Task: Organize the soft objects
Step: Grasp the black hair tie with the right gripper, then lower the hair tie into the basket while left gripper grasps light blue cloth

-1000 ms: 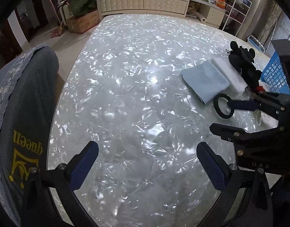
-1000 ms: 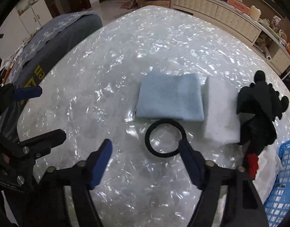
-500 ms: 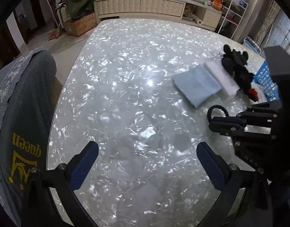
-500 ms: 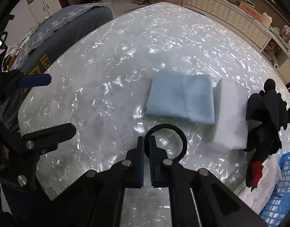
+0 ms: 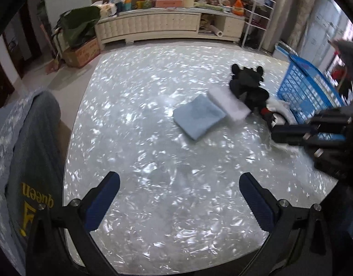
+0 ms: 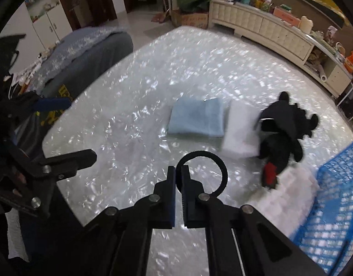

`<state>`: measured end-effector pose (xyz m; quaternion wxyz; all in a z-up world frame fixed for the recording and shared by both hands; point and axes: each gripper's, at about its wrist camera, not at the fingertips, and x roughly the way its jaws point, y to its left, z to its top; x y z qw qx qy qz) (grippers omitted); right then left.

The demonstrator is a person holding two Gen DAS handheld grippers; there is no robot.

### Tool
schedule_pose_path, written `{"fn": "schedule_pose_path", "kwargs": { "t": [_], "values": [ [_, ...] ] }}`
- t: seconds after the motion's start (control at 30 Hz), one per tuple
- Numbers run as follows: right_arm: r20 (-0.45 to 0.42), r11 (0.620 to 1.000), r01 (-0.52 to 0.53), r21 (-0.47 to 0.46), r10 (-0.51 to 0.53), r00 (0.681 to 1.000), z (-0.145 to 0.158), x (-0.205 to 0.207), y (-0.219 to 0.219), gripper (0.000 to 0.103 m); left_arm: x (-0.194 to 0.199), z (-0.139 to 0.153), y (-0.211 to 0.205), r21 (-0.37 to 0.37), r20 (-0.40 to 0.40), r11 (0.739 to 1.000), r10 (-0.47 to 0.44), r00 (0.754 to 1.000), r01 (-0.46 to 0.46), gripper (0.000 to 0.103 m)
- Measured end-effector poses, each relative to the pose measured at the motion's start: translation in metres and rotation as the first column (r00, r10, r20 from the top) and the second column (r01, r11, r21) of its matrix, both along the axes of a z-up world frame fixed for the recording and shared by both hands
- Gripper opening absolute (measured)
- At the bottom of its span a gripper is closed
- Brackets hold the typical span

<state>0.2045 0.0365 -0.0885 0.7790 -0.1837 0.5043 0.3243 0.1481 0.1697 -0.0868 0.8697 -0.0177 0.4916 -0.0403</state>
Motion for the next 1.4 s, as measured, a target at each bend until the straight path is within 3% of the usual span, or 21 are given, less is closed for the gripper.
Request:
{"fn": "schedule_pose_path", "kwargs": {
  "t": [0.33,0.57,0.9,1.2,1.4],
  "values": [
    [0.088,0.994,0.072,0.077,-0.079,0.993,0.068,0.000,-0.066,0.004,0.012,0.008,-0.050,0.083,-0.024,0.985,-0.149,0.988,0.151,0.103],
    [0.134,0.986,0.146,0.079,-0.156,0.979,0.093,0.012,-0.115,0.004,0.039,0.009,-0.067,0.101,-0.016,0.974,-0.203,0.979,0.204,0.103],
    [0.117,0.954,0.296,0.049,-0.300,0.947,0.086,0.033,-0.195,0.004,0.091,-0.016,-0.080,0.169,-0.026,0.935,-0.310,0.950,0.310,0.103],
    [0.079,0.920,0.390,0.041,-0.392,0.916,0.070,0.048,-0.229,0.004,0.123,-0.058,-0.075,0.292,-0.069,0.893,-0.338,0.939,0.343,0.086],
    [0.046,0.913,0.406,0.042,-0.408,0.912,0.056,0.057,-0.237,0.004,0.125,-0.061,-0.077,0.275,-0.055,0.878,-0.393,0.918,0.392,0.082]
  ]
}}
